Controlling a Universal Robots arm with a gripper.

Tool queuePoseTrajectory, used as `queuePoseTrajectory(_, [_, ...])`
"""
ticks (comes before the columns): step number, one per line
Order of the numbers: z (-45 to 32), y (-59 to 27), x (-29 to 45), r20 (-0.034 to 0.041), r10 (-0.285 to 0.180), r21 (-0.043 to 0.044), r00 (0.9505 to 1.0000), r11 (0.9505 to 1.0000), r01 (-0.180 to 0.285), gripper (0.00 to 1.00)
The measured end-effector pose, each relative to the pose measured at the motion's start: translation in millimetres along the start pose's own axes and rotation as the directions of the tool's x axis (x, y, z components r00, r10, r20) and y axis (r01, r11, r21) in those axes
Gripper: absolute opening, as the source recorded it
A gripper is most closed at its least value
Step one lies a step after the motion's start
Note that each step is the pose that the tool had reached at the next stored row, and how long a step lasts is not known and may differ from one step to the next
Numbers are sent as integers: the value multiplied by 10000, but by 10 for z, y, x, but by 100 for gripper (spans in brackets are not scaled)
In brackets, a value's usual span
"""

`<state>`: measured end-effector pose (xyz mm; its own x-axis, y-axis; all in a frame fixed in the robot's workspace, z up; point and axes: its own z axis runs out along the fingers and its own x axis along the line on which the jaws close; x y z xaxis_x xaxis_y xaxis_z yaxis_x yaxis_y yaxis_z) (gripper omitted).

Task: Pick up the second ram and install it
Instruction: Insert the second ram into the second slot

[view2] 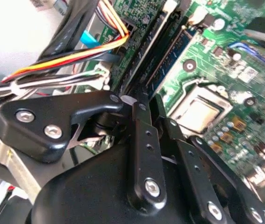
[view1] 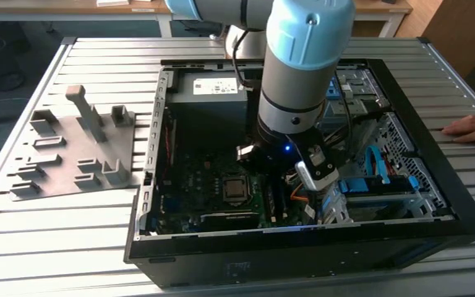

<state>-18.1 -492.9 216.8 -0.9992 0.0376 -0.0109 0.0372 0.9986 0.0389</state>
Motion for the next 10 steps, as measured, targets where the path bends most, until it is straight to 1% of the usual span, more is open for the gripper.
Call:
queuePoseTrajectory(5, [-229,19,-2,-1,0,7,10000,10000,0,22])
queuePoseTrajectory(6, [-273,32,-2,0,0,16,10000,10000,0,20])
queuePoseTrajectory(7, [-318,43,-2,0,0,25,10000,10000,0,14])
queuePoseTrajectory(8, [-358,55,-2,2,-1,42,10000,10000,1,14])
queuePoseTrajectory(9, [-386,68,-2,2,-1,61,10000,10000,1,10])
queuePoseTrajectory(10, [-405,79,-2,4,-2,89,10000,10000,2,10])
